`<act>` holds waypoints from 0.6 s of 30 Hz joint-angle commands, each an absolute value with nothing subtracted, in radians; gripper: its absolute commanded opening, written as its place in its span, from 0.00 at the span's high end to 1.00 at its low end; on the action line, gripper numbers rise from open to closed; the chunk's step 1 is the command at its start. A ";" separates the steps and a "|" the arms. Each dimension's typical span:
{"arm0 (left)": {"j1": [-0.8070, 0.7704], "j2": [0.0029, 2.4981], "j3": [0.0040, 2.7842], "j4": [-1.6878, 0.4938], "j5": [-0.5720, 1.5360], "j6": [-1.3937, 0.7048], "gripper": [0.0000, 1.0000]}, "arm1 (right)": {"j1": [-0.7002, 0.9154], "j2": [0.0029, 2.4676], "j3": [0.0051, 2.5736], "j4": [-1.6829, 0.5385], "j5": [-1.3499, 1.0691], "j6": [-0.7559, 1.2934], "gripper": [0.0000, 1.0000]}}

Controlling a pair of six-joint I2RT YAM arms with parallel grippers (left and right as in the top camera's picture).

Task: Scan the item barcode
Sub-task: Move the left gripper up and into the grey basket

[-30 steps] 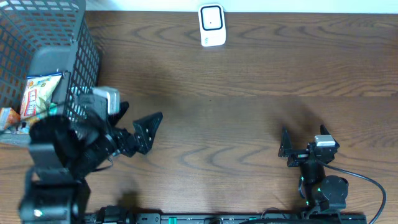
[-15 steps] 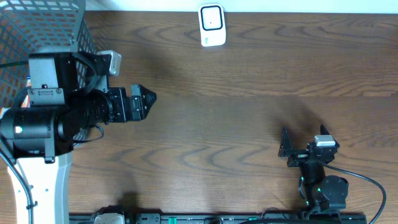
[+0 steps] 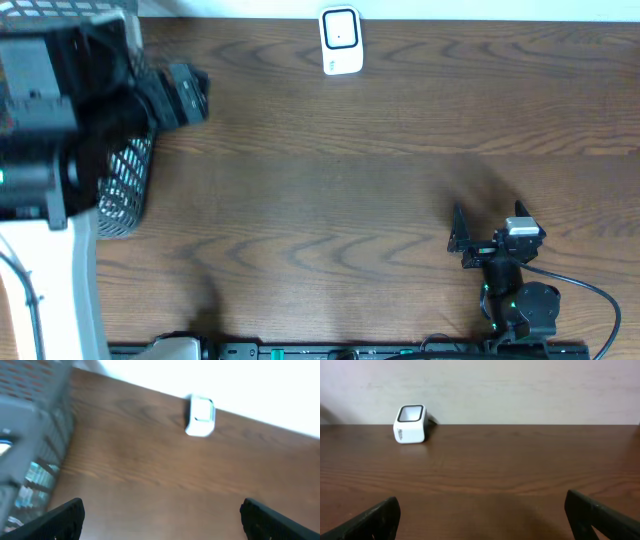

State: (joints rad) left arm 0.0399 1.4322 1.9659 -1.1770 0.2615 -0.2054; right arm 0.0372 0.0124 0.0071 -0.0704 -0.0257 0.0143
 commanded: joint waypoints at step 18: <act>0.442 1.631 2.039 -0.997 -0.020 -0.164 0.02 | 0.040 0.007 0.006 -0.075 -0.021 0.025 0.01</act>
State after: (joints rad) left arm 0.4023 1.5963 2.0556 -0.9939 0.0059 -0.2062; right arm 0.0372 0.0120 0.0071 -0.0704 -0.0257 0.0147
